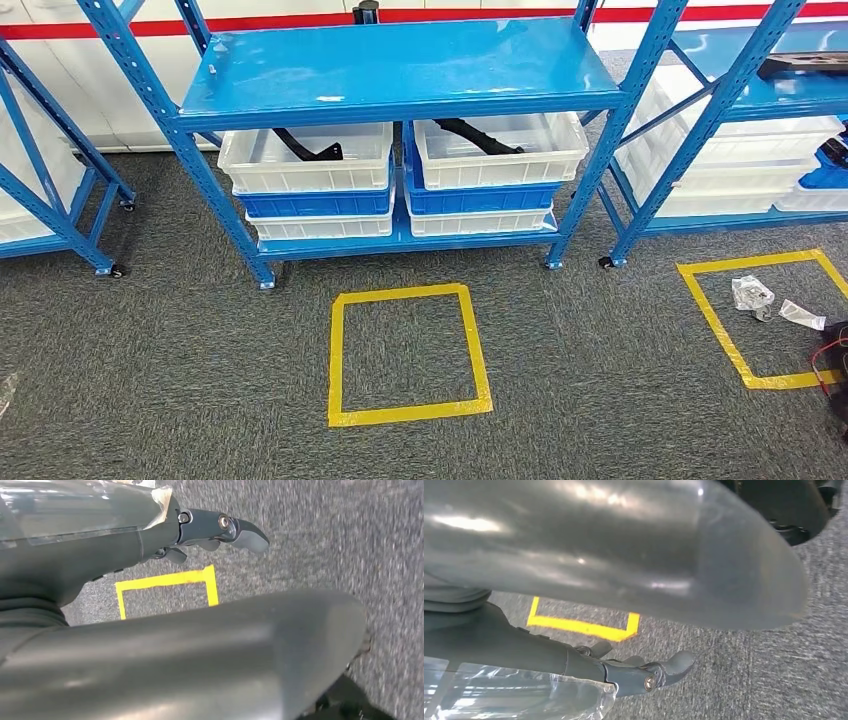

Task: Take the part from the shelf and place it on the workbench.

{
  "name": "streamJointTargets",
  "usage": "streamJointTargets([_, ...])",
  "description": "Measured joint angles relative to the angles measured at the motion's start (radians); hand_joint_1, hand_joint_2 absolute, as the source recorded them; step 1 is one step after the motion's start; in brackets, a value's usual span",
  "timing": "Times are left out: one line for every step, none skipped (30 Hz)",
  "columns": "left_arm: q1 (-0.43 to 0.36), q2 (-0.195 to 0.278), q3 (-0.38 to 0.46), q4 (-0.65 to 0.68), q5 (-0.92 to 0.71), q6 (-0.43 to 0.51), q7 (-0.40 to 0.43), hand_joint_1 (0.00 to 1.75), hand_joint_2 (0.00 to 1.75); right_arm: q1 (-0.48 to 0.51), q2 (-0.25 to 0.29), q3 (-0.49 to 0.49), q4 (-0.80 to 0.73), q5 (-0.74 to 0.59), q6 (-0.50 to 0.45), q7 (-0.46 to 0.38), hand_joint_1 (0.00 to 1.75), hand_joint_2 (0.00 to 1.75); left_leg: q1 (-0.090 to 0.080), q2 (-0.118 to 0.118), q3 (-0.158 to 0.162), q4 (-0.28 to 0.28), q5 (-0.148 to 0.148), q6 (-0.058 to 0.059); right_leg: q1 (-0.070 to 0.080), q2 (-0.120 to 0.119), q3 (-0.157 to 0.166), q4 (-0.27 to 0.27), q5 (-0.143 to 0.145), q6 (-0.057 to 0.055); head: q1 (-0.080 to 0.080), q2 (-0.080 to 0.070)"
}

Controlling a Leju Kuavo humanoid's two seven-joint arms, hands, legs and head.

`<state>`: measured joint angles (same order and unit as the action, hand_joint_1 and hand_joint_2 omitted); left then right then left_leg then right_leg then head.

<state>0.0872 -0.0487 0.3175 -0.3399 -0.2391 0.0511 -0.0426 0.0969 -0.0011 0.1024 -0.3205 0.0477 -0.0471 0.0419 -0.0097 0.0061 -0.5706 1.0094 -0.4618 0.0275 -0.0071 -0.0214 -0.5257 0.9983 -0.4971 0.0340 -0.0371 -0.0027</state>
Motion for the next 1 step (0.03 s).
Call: streamJointTargets([0.003, 0.002, -0.014, -0.002, 0.013, -0.003, 0.002, 0.0, 0.0, 0.002, 0.0, -0.004, -0.002, -0.002, 0.002, -0.002, 0.0, 0.0, 0.0, 0.0, 0.0, 0.0, 0.0, 0.0, 0.0, 0.0, 0.0, 0.0, 0.0, 0.0, 0.0, 0.0])
